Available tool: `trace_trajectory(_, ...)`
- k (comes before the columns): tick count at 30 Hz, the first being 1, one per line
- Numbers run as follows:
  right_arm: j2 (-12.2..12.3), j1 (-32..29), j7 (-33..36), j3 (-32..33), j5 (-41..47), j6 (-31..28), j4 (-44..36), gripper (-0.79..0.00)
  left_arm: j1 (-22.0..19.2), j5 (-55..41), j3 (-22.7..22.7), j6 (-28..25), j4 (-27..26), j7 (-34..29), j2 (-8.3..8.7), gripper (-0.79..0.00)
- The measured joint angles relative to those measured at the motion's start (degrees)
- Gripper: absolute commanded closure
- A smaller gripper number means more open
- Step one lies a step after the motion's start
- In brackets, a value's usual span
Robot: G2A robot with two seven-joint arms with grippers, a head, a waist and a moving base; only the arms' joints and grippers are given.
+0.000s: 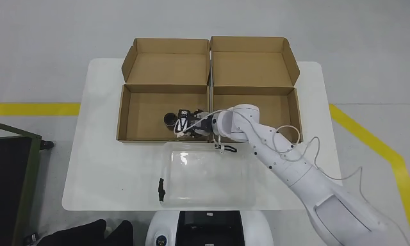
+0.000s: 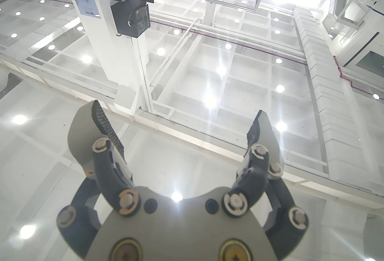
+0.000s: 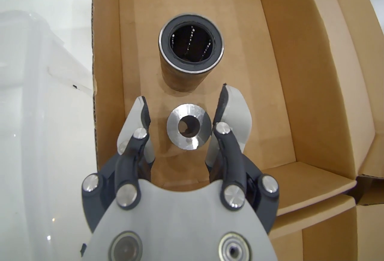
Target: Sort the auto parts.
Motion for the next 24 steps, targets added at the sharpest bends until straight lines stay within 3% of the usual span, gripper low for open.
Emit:
trace_trajectory(14, 2.97, -5.0, -0.14, 9.77, 0.79, -0.82, -15.51, -0.785, 0.0, 0.0, 0.0, 0.0, 0.0, 0.0, 0.0, -0.785)
trace_trajectory(24, 6.56, -15.06, 1.32, 21.87, 1.98, -3.96, -30.12, -0.785, 0.0, 0.0, 0.0, 0.0, 0.0, 0.0, 0.0, -0.785)
